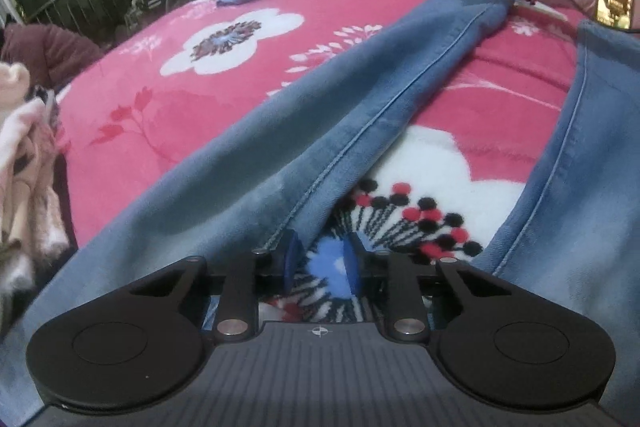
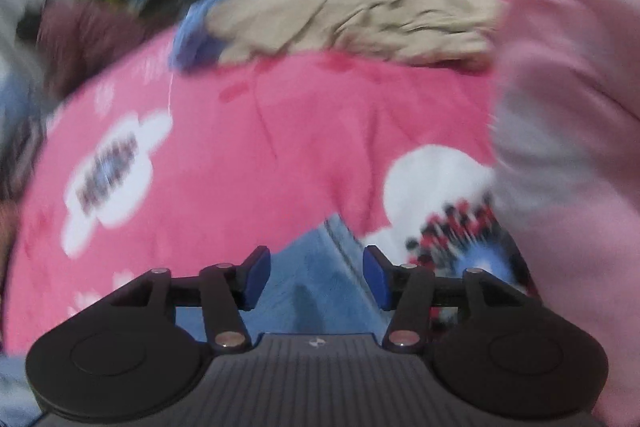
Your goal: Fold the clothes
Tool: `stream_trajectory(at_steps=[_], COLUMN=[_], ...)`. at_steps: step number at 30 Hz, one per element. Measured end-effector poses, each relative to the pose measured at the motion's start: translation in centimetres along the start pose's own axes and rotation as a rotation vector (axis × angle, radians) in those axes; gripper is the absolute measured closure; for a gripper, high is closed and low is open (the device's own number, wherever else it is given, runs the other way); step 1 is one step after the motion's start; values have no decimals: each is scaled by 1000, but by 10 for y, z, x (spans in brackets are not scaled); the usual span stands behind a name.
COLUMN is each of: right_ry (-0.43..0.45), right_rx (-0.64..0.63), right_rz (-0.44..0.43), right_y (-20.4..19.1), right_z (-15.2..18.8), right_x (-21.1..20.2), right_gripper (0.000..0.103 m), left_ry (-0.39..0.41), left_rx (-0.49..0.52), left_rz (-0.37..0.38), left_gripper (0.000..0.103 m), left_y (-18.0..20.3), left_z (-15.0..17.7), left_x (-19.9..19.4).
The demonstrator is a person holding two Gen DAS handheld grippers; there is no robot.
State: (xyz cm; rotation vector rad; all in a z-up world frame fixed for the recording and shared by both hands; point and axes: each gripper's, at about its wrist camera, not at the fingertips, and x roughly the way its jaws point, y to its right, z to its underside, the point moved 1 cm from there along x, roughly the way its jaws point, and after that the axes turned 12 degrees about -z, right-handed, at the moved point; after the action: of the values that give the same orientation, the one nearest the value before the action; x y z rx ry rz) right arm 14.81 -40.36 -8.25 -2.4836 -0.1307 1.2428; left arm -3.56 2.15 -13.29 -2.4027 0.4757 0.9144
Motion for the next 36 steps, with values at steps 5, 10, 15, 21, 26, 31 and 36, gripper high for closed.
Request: stream_trajectory(at_steps=[5,10,15,21,26,31,36], right_ry=[-127,-101,88,59,159,298,190], right_rx=[-38,-221,-341,-374,-309,-183,-287], right_rz=[-10,11,32,125,204,176,1], right_y=[19,-5,-27,-30,-17,-7,-29], right_z=[-12,-6,-11,-11,-19,-18,27], right_x=[47,36,16,82,86,17,-25], right_gripper=[46,91,93,88,55,56,56], left_ry=[-22,-39,-53,-61,-61,-70,-71], left_rx=[-41,-88,-88,-96,-105,-116,-108], left_rz=[40,76,118,138,146,154,111], left_gripper=[89,93,97,97,97,94,80], left_y=[-2,-6,-8,-9,-12,-16,-19], left_z=[1,2,2,4,3,1,-1], left_x=[1,3,2,4,4,-1,-14])
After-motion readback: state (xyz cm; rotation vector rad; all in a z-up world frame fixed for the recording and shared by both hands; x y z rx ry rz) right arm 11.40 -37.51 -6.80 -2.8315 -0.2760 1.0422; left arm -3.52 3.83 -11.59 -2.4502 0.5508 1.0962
